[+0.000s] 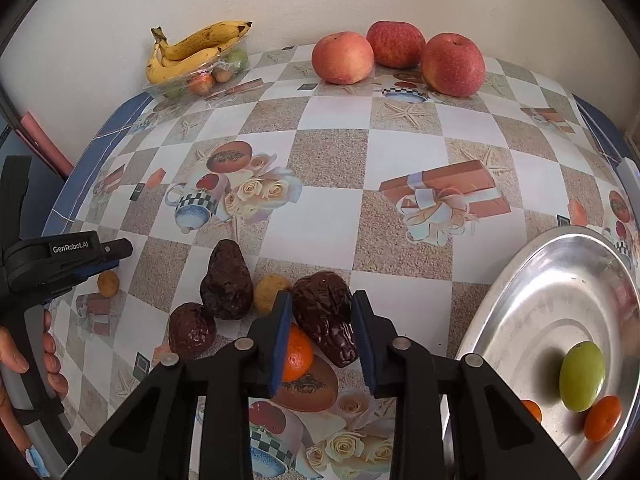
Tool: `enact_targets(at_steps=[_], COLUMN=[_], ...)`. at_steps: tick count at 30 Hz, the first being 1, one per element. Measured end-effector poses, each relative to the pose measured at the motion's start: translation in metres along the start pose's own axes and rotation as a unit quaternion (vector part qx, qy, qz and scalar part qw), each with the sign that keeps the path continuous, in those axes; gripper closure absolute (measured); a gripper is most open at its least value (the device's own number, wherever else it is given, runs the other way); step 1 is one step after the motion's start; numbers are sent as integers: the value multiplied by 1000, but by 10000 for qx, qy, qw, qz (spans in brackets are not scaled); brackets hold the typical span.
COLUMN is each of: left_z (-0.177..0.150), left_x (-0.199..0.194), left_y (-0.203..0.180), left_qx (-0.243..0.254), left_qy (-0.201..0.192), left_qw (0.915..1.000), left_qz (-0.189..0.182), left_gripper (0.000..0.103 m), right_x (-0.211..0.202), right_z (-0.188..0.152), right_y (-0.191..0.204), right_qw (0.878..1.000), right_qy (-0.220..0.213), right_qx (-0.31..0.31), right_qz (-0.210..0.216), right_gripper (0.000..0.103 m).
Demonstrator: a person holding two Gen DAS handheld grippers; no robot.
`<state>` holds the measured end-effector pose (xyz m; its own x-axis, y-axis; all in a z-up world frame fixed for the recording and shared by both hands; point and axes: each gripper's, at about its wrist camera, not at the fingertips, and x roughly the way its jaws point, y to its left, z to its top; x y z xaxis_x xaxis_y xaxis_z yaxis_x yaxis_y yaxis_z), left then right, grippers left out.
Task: Organize fruits
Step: 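Lower the left tool around the small round fruit while the right tool straddles a small orange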
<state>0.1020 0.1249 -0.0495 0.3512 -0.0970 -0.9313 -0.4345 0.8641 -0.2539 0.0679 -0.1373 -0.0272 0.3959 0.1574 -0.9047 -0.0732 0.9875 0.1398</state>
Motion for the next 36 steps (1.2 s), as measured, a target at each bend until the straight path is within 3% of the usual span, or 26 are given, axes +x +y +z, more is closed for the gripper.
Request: enact_targets(at_steps=[9,19,24,27,30,31,32,36], left_z=[0,5,16,21,23,22,21,12], left_x=[4,0,-19,-31,-36,-35,-32,-22], left_y=[19,34,40,50,55,55,54,39], left_qx=[-645,-1224,-1219,-1263,-1167,-1123,-1068,-585], left_qy=[166,361,16,-285,-393,-335,-254,94], left_qw=[9955,9812,9818,9851,9900,9914,9925,9977], left_qz=[-681,-1448,-1457,-1132,-684,-584,-542,-341], left_gripper=[97,96,96,94,77,63,55,55], right_x=[-1,-2,-2,-2,-2,-2,-2,-3], right_z=[-1,-1,-1,-2,-1,-1,-1,-1], right_y=[-6,-10,-13,-15,-17,-17,-17,-16], right_qw=[9999,9997,9993,9991,9987,9987,9987,9989], right_qy=[10,20,21,25,30,31,31,31], right_qx=[127,226,328,383,447,453,453,426], right_qz=[54,110,184,204,239,241,236,206], right_gripper=[71,71,72,72,72,72,72,72])
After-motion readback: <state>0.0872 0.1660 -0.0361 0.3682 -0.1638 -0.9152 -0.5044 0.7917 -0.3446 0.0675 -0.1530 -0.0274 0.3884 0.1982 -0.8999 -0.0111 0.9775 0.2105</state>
